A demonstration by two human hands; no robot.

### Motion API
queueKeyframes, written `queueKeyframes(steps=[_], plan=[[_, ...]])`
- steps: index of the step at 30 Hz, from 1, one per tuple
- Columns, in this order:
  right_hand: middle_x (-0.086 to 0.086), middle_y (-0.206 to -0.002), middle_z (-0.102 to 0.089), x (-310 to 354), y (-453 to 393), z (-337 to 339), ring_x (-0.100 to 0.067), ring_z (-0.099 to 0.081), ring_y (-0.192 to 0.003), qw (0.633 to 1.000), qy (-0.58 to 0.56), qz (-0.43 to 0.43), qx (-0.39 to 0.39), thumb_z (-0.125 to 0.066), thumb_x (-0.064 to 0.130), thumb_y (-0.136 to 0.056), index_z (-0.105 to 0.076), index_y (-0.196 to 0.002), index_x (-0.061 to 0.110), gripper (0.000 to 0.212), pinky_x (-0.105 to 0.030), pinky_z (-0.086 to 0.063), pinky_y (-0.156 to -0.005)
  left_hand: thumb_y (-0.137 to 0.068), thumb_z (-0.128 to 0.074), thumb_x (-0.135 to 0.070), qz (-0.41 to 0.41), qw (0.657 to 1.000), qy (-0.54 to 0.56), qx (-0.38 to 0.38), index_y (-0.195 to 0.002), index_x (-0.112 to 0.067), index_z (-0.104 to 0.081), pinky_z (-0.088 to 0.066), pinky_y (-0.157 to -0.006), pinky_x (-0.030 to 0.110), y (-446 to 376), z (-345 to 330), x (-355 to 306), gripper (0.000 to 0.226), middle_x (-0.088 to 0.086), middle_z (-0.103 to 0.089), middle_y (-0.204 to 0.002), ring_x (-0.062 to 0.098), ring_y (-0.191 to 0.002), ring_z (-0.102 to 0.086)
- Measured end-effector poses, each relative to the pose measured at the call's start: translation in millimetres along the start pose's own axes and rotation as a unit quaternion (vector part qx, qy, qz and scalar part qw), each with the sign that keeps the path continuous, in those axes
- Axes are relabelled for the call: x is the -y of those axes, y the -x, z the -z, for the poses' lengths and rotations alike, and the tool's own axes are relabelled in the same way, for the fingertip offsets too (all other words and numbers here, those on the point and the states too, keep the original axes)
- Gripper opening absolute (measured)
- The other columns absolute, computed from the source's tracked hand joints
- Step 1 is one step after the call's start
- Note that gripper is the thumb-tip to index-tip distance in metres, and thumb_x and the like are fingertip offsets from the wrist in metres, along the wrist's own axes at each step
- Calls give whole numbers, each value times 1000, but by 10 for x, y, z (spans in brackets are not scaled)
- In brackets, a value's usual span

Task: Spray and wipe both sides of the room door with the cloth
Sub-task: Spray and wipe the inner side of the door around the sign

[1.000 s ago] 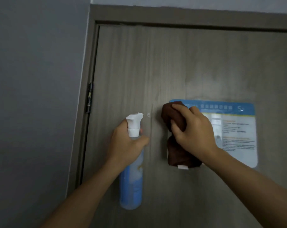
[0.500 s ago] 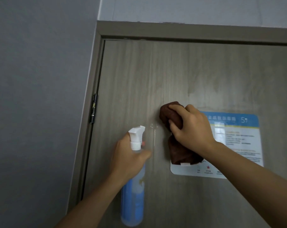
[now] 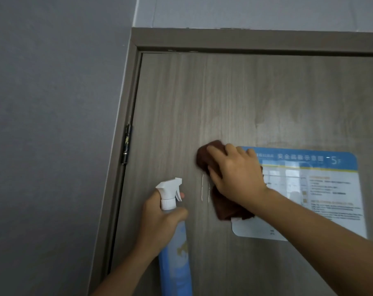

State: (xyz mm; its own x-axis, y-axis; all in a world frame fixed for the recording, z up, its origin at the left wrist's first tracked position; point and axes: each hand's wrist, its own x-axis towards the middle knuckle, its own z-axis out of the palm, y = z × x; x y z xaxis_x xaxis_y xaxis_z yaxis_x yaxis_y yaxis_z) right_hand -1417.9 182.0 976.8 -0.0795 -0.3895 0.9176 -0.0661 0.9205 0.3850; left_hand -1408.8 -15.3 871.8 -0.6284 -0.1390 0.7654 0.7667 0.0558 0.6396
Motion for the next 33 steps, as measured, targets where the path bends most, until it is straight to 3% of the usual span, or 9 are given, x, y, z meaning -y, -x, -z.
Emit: queueKeyframes(steps=[5,13,15,18,21,24,28,33], plan=[[-5,-94,-64,133,529,7,-29,-60,-76,989,2,138,59,-68,44,-77,-63,-126,26,53,-41,-44,-70,-55,-70,-14,15,1000,-2,-7,-98,-17,-76,-49,-60,24,-19,55,99,44,6,-73,-81,10,-69,-63],[-9,-86,-61,-46,-234,7,-34,-59,-71,998,24,-50,3,-68,38,-84,-66,-119,22,39,-39,-32,-68,-56,-70,-13,23,999,32,10,-102,-18,-77,-49,-58,16,5,62,118,47,-10,-74,-78,2,-68,-67],[-10,-89,-61,60,-79,3,-35,-59,-74,999,15,-35,7,-65,38,-83,-64,-121,21,42,-40,-36,-70,-57,-71,-14,24,999,29,9,-101,-17,-76,-50,-59,20,10,52,113,45,-9,-73,-76,4,-68,-66],[-8,-92,-62,192,379,14,-33,-60,-74,998,-5,55,40,-67,42,-76,-64,-125,21,53,-40,-36,-69,-57,-70,-15,23,1000,15,3,-99,-18,-76,-53,-63,26,0,55,132,42,-1,-75,-80,8,-72,-69],[-5,-89,-63,127,558,20,-30,-60,-72,995,-3,92,49,-70,41,-76,-67,-125,23,52,-38,-35,-68,-57,-70,-16,23,1000,10,-2,-98,-16,-75,-54,-64,28,-3,59,142,41,9,-75,-86,10,-72,-68],[-6,-86,-63,61,411,8,-32,-60,-70,998,7,61,30,-73,40,-77,-68,-122,23,48,-39,-37,-69,-58,-69,-15,20,1000,14,2,-100,-18,-76,-54,-62,21,6,53,143,42,1,-75,-85,7,-72,-68],[-8,-85,-63,-43,33,-12,-35,-60,-70,1000,8,-3,4,-66,39,-83,-67,-122,22,43,-42,-40,-71,-58,-71,-15,22,1000,13,4,-95,-18,-75,-51,-60,24,-3,59,158,37,-3,-70,-76,8,-67,-63],[-9,-85,-62,-15,-140,3,-34,-59,-70,998,27,-58,-2,-65,37,-84,-66,-117,20,37,-39,-31,-69,-57,-70,-16,18,1000,11,7,-95,-12,-72,-45,-54,25,-10,48,180,38,-3,-61,-66,9,-60,-55]])
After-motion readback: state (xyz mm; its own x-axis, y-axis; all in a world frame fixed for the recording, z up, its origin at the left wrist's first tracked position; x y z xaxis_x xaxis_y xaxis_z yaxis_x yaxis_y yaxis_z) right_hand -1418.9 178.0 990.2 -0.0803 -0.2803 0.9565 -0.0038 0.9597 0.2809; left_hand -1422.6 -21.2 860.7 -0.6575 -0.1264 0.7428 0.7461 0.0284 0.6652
